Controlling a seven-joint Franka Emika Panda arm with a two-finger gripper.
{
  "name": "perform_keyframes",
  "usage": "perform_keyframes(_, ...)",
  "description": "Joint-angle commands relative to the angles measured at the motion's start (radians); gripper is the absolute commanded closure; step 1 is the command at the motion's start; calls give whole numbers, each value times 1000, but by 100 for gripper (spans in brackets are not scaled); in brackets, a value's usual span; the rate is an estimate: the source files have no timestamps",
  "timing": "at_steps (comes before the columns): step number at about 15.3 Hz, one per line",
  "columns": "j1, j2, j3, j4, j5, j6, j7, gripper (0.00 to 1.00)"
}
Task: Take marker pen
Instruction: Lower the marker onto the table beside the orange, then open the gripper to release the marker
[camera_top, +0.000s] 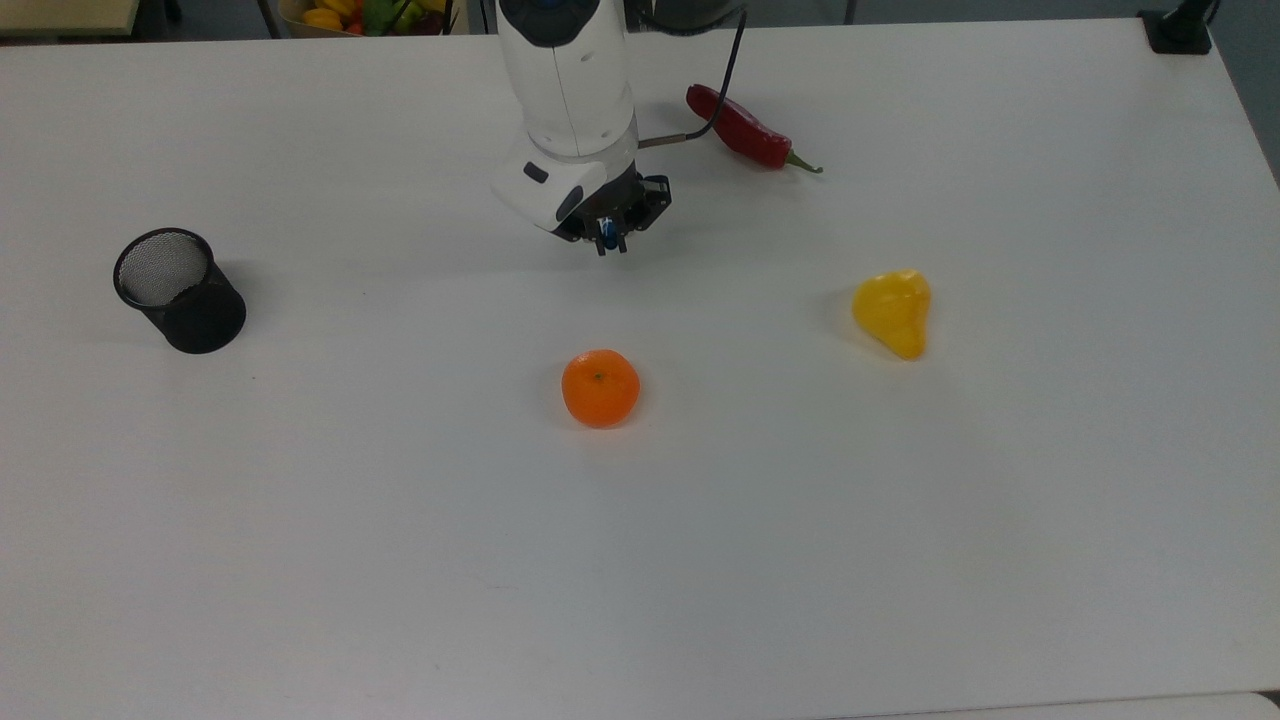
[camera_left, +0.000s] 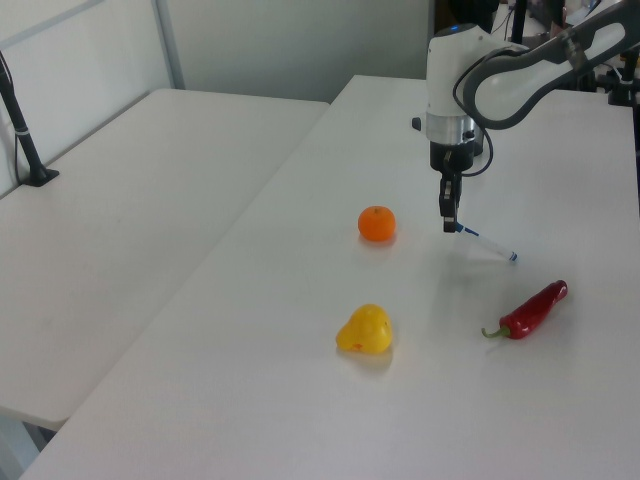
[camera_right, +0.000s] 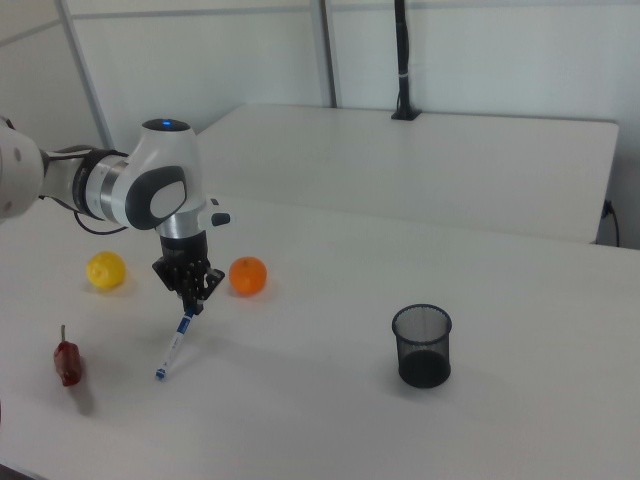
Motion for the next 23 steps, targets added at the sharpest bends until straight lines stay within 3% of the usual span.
perform_keyframes(1, -1, 9, 5, -10, 6, 50, 12, 72)
perform_keyframes(2, 1, 12, 5, -10, 3, 51, 10, 67)
perform_keyframes(6, 2, 12, 5, -5, 2, 49, 12, 6)
perform_keyframes(7, 2, 11, 5, -3, 2, 49, 12, 0)
perform_keyframes(11, -7, -35, 5, 4, 5, 29, 36, 0)
perform_keyframes(13, -11, -73, 5, 23, 3, -11, 136, 0)
perform_keyframes(17, -44, -159, -2, 101, -5, -224, 211, 0)
perform_keyframes(23, -83, -299, -12, 165, -5, -405, 254, 0)
